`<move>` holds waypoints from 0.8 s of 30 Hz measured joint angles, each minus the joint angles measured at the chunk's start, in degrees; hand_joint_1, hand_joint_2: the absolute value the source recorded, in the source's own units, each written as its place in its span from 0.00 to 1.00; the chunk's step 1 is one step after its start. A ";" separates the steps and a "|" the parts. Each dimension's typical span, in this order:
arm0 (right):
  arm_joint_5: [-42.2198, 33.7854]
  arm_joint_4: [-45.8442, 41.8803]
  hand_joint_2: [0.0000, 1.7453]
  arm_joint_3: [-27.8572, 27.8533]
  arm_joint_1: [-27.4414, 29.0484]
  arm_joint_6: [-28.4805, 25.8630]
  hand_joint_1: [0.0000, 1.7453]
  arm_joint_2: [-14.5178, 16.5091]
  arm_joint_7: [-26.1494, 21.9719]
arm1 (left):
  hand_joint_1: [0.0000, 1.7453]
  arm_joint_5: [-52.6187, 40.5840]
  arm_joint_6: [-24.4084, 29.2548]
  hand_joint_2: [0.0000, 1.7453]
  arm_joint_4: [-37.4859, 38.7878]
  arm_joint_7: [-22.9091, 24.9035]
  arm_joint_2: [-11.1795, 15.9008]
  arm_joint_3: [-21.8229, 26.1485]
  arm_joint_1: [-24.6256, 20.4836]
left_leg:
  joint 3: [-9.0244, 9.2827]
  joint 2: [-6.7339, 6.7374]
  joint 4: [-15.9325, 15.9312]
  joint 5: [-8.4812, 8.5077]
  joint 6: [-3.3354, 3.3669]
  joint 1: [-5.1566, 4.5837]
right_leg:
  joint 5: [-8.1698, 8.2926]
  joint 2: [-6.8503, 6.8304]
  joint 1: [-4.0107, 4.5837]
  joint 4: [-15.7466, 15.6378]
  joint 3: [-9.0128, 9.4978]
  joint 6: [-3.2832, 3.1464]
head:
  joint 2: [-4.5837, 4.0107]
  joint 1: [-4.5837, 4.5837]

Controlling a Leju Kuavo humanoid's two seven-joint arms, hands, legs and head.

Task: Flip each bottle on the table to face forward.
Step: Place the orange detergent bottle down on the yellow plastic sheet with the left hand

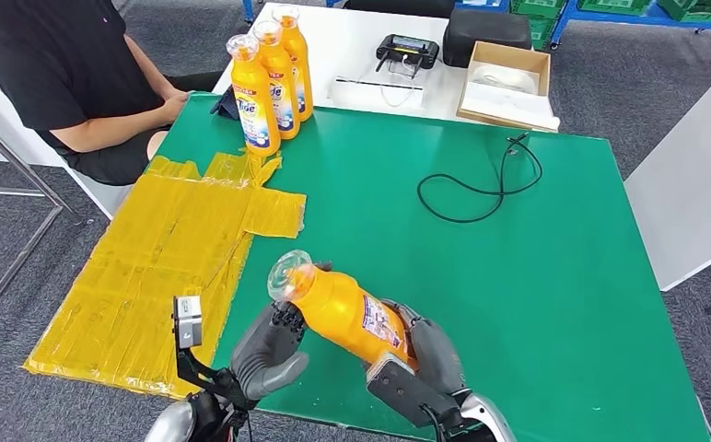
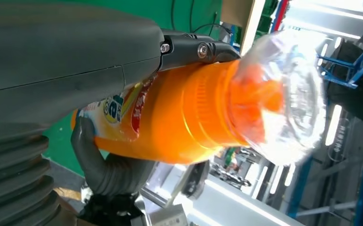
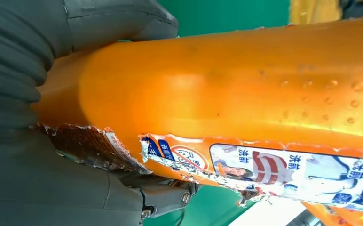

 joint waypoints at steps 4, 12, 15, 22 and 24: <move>-1.08 0.27 1.00 1.28 -0.25 0.51 1.00 0.53 -0.40 | 0.00 -0.19 0.22 1.00 -0.21 0.43 -0.02 0.06 -0.64 | 0.00 0.00 0.00 0.01 0.00 0.00 | 0.00 0.00 0.00 0.00 0.00 0.00 | 0.00 -0.01; -2.52 2.40 1.00 4.98 -3.12 1.73 1.00 -1.18 -1.65 | 0.00 -2.33 0.98 1.00 -0.21 0.88 -0.61 0.13 -2.47 | 0.00 0.00 0.00 0.01 0.00 0.00 | 0.01 0.00 0.00 0.00 0.00 0.01 | 0.00 -0.01; -2.49 3.00 1.00 6.67 -4.00 2.05 1.00 -1.74 -1.84 | 0.00 -2.92 1.26 1.00 -0.21 0.80 -0.84 0.27 -2.74 | 0.00 0.00 0.01 0.01 0.00 -0.01 | 0.01 0.00 0.00 0.00 0.00 0.01 | 0.00 -0.01; -2.35 4.08 1.00 11.02 -6.10 2.28 1.00 -3.16 -1.86 | 0.00 -3.73 1.30 1.00 -0.21 0.56 -0.93 0.39 -2.58 | 0.00 0.01 0.00 0.01 0.00 0.00 | 0.01 0.00 0.00 0.00 -0.01 0.01 | 0.00 -0.01; -2.35 4.30 1.00 11.56 -6.49 2.28 1.00 -3.46 -1.83 | 0.00 -3.94 1.30 1.00 -0.21 0.47 -0.93 0.39 -2.46 | 0.00 0.01 0.00 0.01 0.00 0.00 | 0.01 0.00 0.00 0.00 -0.01 0.01 | 0.00 0.00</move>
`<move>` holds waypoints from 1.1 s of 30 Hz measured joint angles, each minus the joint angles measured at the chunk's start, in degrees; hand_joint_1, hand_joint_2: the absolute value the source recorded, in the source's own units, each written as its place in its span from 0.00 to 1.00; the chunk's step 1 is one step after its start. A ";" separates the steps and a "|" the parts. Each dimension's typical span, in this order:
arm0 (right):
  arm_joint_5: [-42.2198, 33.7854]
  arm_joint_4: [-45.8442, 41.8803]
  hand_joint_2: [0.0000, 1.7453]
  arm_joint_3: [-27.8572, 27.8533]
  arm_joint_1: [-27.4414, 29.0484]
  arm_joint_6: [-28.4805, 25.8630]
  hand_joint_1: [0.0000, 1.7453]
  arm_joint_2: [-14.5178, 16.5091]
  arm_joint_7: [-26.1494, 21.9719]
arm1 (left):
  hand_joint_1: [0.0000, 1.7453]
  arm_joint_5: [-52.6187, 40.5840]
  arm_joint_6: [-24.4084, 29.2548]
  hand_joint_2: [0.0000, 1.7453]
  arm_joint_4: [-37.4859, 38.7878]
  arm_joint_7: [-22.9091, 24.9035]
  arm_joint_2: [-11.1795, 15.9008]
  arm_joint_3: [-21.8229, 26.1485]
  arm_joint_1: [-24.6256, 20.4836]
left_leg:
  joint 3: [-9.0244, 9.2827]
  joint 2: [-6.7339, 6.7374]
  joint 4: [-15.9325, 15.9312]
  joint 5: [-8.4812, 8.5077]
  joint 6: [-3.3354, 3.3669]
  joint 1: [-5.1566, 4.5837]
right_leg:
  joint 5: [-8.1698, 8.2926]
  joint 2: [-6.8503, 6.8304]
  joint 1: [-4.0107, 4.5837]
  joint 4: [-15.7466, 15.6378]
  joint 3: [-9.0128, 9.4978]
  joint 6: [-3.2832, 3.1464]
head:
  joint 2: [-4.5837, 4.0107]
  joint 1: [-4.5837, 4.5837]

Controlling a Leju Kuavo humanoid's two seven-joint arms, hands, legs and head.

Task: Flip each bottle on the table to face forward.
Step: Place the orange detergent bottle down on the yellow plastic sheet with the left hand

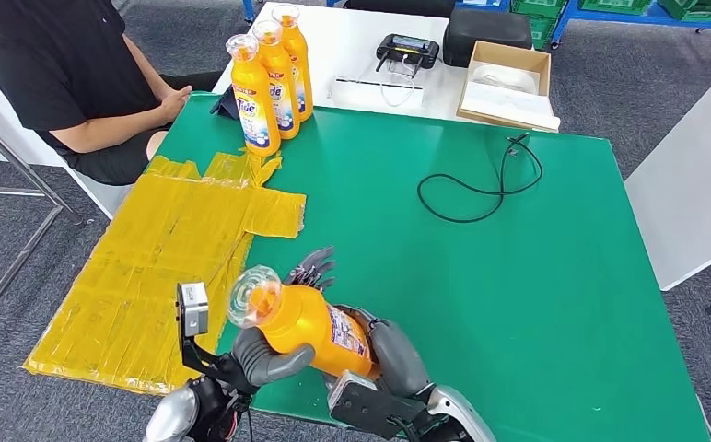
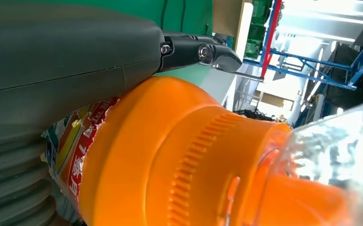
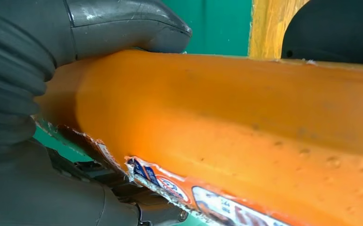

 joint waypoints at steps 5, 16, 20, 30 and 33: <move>0.00 0.38 1.00 0.57 -0.50 0.00 1.00 -0.38 0.01 | 0.00 -0.03 -0.01 1.00 0.00 -0.08 0.00 0.00 0.21 | 0.00 0.00 0.00 0.00 0.00 -0.01 | 0.00 0.00 -0.01 0.00 0.01 0.00 | 0.00 0.00; -0.04 0.53 1.00 1.03 -0.90 -0.03 1.00 -0.81 0.04 | 1.00 -0.46 -0.72 1.00 0.00 -0.67 0.00 -0.04 0.32 | 0.00 0.00 0.00 0.00 0.00 0.00 | 0.00 0.00 0.00 0.00 0.00 0.00 | 0.00 0.00; -0.07 0.53 1.00 1.20 -0.89 -0.04 1.00 -1.08 0.05 | 1.00 -0.81 -1.00 1.00 0.00 -0.94 0.00 -0.07 0.37 | 0.00 0.00 0.00 0.00 0.00 0.00 | 0.00 0.00 0.00 0.00 0.00 0.00 | 0.00 -0.01; 0.81 0.41 1.00 1.92 0.18 -1.00 1.00 -1.23 0.14 | 1.00 -6.61 0.80 1.00 -0.47 -3.54 -0.99 -0.07 1.38 | -0.01 0.00 0.00 0.00 0.00 -0.01 | 0.00 0.00 -0.01 0.00 -0.01 0.00 | 0.00 0.00; 1.19 0.04 1.00 2.06 0.90 -1.68 1.00 -1.27 0.16 | 1.00 -7.95 1.80 1.00 -0.95 -3.32 -1.55 0.22 2.01 | -0.02 0.00 0.00 -0.01 0.00 -0.01 | 0.00 0.00 -0.01 0.00 -0.02 0.00 | 0.00 0.00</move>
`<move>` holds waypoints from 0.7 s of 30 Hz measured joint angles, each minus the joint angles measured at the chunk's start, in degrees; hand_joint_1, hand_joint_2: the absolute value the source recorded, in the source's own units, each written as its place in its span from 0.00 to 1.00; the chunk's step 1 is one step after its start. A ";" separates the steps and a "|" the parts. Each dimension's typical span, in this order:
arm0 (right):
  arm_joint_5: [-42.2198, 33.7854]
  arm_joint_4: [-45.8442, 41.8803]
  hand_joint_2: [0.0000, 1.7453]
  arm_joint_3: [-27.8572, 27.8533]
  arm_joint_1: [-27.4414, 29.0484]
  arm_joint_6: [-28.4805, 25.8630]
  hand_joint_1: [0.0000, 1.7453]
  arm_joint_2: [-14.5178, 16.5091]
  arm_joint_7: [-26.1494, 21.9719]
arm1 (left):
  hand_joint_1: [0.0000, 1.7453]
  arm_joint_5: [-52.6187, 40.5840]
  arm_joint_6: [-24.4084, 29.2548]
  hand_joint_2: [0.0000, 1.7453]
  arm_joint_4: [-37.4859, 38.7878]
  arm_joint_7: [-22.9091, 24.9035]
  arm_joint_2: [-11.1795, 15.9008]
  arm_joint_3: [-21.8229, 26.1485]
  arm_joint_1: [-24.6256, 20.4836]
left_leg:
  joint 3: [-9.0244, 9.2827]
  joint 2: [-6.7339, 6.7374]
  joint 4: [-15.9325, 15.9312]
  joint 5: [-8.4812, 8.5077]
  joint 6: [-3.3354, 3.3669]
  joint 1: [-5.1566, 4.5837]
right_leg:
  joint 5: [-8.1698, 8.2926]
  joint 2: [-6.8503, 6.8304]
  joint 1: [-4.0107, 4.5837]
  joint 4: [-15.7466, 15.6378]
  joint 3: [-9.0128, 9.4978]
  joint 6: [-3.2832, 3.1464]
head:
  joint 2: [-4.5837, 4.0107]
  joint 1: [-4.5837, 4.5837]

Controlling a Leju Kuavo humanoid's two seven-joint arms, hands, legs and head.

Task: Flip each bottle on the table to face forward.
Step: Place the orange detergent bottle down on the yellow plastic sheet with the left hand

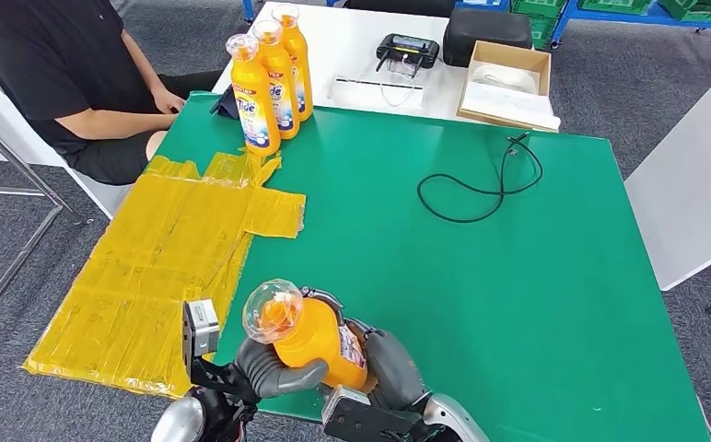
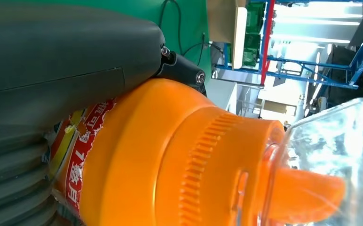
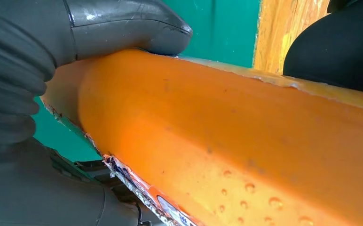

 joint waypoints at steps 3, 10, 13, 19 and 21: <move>0.19 -0.34 1.00 0.03 0.43 -0.49 1.00 0.01 0.06 | 1.00 -0.68 0.29 1.00 -0.25 0.46 -0.35 0.39 0.52 | 0.00 0.00 0.00 0.00 0.00 0.00 | 0.00 0.00 0.00 0.00 0.00 0.00 | 0.00 -0.01; 3.55 -1.73 0.50 0.02 1.77 -3.96 0.00 0.05 0.46 | 1.00 -7.16 2.27 1.00 -1.82 -0.43 -0.76 0.79 1.48 | 0.01 0.00 0.00 0.00 0.00 0.00 | 0.00 0.00 0.00 0.00 0.01 0.00 | 0.00 0.00; 9.74 -3.83 0.00 0.04 3.12 -6.84 0.00 -0.12 2.03 | 1.00 -16.29 6.21 1.00 -3.47 -2.04 -1.11 1.82 1.80 | 0.00 0.00 0.00 0.00 0.00 0.00 | 0.00 0.00 0.00 0.00 0.00 0.00 | 0.00 -0.01; 13.92 -9.64 0.00 -0.22 6.17 -9.32 0.00 -1.33 3.69 | 1.00 -25.68 9.04 1.00 -7.10 -4.85 -1.76 3.91 2.76 | -0.01 -0.01 0.00 -0.01 0.00 0.00 | 0.00 0.00 0.00 0.00 -0.02 0.00 | 0.00 -0.01; 14.34 -11.77 0.00 -0.72 7.40 -10.18 0.00 -1.74 3.89 | 1.00 -27.63 9.65 1.00 -8.36 -6.56 -1.79 4.59 3.57 | -0.01 -0.01 0.00 -0.01 0.00 0.00 | -0.01 0.00 0.00 -0.01 -0.03 0.00 | 0.00 -0.01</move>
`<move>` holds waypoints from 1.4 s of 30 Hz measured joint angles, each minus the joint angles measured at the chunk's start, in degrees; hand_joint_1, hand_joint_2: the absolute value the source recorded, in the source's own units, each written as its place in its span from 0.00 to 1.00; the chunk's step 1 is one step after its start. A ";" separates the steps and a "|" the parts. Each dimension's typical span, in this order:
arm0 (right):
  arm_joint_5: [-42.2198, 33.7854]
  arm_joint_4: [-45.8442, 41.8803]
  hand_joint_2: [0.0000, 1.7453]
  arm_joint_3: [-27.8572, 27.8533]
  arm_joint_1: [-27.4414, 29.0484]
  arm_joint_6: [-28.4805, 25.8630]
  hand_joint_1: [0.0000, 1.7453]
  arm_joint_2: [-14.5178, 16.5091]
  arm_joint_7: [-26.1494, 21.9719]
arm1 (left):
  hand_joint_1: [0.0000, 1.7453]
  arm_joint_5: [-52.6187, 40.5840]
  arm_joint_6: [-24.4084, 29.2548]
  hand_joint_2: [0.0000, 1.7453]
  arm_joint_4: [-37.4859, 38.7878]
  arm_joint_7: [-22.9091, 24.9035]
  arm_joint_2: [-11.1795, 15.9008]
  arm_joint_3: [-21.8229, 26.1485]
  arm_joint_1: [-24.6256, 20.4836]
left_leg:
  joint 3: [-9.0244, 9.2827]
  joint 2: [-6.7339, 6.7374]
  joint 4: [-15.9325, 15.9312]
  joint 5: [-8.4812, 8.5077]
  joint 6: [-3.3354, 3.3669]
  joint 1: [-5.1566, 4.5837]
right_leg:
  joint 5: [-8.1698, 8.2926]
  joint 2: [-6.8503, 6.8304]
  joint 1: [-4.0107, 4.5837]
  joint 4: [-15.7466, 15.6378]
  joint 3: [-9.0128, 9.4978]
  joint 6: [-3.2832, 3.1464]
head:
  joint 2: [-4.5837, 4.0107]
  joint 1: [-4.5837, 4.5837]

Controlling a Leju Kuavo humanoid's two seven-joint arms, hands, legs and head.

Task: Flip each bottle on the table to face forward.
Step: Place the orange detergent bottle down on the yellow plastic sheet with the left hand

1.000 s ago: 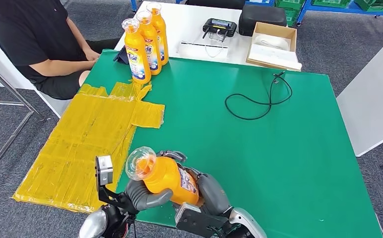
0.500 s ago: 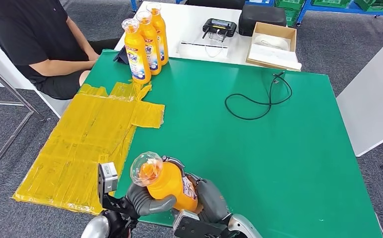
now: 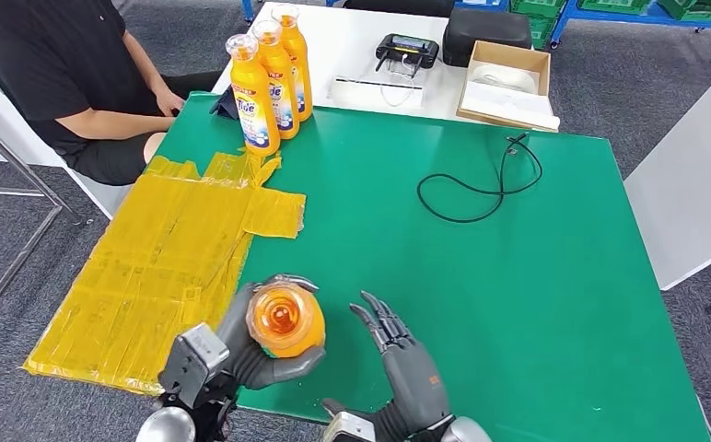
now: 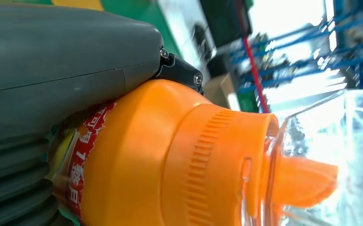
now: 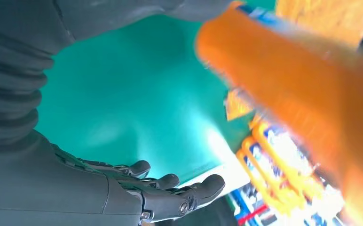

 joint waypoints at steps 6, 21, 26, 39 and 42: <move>-1.62 -6.34 0.00 -2.59 3.57 -1.46 0.00 0.10 -0.14 | 1.00 -9.21 3.21 1.00 -3.65 -5.14 0.00 1.13 2.61 | -0.01 0.00 0.00 -0.01 0.00 0.00 | -0.01 0.00 0.00 -0.01 -0.05 -0.01 | 0.00 -0.01; -7.09 -14.55 0.00 -10.43 6.47 -1.65 0.00 1.56 -5.62 | 1.00 -32.22 15.48 1.00 -5.41 -9.08 0.94 0.46 2.06 | 0.02 0.00 0.00 0.00 0.01 0.00 | 0.01 0.00 0.00 -0.01 -0.04 0.01 | 0.00 0.00; -8.08 -14.59 0.00 -11.75 5.57 -1.09 0.00 1.93 -6.41 | 1.00 -45.44 22.82 1.00 -2.16 -7.18 4.25 -0.37 -1.06 | 0.04 0.00 -0.01 0.01 0.01 0.01 | 0.01 0.00 0.01 -0.01 -0.03 0.01 | 0.00 -0.01; -9.04 -17.28 0.00 -12.72 3.22 -0.69 0.00 -1.26 -9.05 | 1.00 -63.97 21.74 1.00 20.82 4.09 13.16 0.85 -15.12 | 0.00 0.00 0.00 0.15 0.15 -0.01 | 0.08 -0.01 -0.02 0.01 0.01 0.06 | 0.00 0.01; -9.43 -17.65 0.00 -12.85 3.81 -0.84 0.00 -2.23 -8.74 | 1.00 -64.37 20.64 1.00 22.93 4.89 13.87 0.84 -15.62 | -0.02 -0.01 0.00 0.12 0.14 -0.04 | 0.07 -0.02 -0.05 0.00 -0.01 0.06 | 0.00 0.01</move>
